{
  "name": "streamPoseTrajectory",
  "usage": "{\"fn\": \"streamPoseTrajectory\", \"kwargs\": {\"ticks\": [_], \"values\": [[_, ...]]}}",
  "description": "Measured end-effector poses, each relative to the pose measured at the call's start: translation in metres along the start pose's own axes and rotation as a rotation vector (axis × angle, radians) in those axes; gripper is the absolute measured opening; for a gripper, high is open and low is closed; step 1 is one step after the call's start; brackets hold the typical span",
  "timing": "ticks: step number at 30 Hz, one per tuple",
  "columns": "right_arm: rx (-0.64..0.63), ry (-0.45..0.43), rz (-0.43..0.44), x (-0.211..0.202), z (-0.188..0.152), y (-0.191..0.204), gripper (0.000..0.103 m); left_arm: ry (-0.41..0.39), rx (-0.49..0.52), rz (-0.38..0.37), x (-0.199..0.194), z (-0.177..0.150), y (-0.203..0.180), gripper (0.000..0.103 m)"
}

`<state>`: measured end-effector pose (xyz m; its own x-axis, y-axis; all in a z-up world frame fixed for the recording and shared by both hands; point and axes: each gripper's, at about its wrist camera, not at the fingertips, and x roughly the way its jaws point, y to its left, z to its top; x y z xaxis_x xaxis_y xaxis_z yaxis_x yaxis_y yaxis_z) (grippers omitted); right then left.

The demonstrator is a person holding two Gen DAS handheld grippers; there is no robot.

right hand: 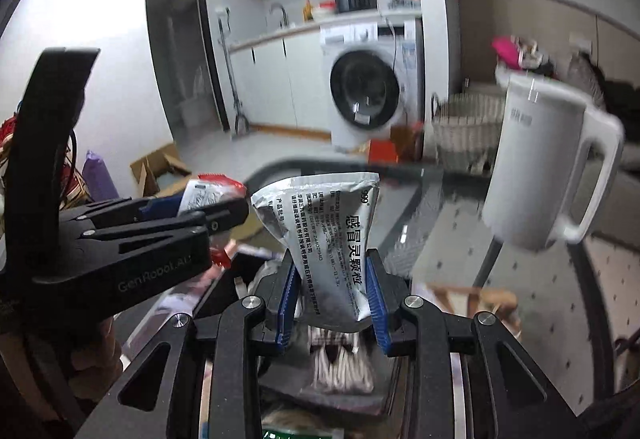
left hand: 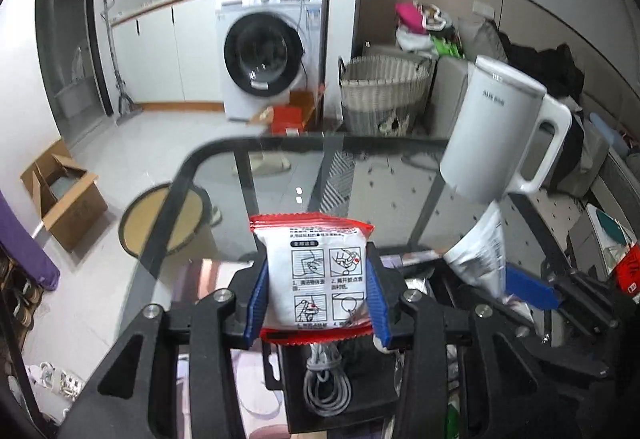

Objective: Organize soft objects
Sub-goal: 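Carry the snack packet and white sachet over the black box and release them inside, then move both tools back toward the green sachet and plush toy on the cloth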

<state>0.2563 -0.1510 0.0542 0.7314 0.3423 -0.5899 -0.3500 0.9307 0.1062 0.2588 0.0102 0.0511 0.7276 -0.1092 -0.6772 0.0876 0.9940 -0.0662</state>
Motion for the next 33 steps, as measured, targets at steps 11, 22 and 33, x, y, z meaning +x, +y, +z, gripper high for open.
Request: {"fn": "streamPoseTrajectory", "kwargs": {"ticks": [11, 22, 33], "values": [[0.000, 0.202, 0.010, 0.041, -0.022, -0.009, 0.032, 0.187, 0.024, -0.020, 0.034, -0.019, -0.011, 0.041], [-0.006, 0.238, 0.013, 0.049, -0.026, -0.011, 0.032, 0.203, 0.053, 0.006, 0.032, -0.022, -0.009, 0.043], [0.003, 0.250, 0.030, 0.050, -0.027, -0.010, 0.043, 0.184, 0.054, 0.034, 0.029, -0.022, -0.006, 0.053]]}}
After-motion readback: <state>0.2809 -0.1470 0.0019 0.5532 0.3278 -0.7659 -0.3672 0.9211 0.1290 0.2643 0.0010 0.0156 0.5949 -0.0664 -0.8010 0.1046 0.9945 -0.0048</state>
